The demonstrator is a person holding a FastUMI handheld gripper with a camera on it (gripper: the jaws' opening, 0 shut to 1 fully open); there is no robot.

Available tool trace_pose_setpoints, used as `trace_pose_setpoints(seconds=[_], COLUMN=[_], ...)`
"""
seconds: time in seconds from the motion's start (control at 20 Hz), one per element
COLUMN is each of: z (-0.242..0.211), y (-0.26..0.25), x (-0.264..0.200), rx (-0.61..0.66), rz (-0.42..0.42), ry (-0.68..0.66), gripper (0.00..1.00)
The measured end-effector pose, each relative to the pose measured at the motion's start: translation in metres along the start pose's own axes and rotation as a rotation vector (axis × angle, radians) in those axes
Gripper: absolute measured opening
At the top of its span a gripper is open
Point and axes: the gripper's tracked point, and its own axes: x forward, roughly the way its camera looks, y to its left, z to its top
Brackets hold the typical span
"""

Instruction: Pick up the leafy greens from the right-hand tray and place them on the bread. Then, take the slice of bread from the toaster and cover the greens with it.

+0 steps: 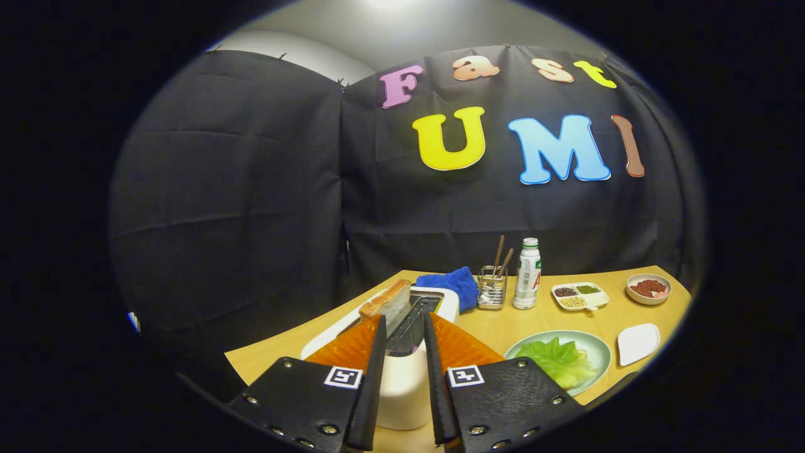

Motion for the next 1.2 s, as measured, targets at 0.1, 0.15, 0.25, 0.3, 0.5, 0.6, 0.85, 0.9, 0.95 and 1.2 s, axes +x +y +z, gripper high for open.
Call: trace_pose_setpoints(seconds=[0.1, 0.15, 0.25, 0.3, 0.5, 0.6, 0.85, 0.9, 0.95, 1.2], z=[0.001, 0.001, 0.002, -0.001, -0.008, -0.008, -0.012, -0.012, -0.012, -0.008], y=[0.012, 0.013, 0.015, 0.015, 0.02, 0.021, 0.023, 0.02, 0.018, 0.024], x=[0.006, 0.009, 0.018, 0.022, 0.039, 0.046, 0.052, 0.054, 0.053, 0.052], rx=[0.026, 0.033, 0.023, 0.018, 0.001, -0.022, -0.014, -0.026, -0.034, -0.059], rz=[0.002, -0.013, -0.038, -0.052, -0.082, -0.101, -0.111, -0.113, -0.121, -0.101], ry=[-0.001, -0.003, -0.004, -0.002, 0.009, 0.003, 0.002, 0.006, 0.011, 0.015], gripper=[0.35, 0.35, 0.35, 0.35, 0.35, 0.35, 0.25, 0.14, 0.14, 0.04])
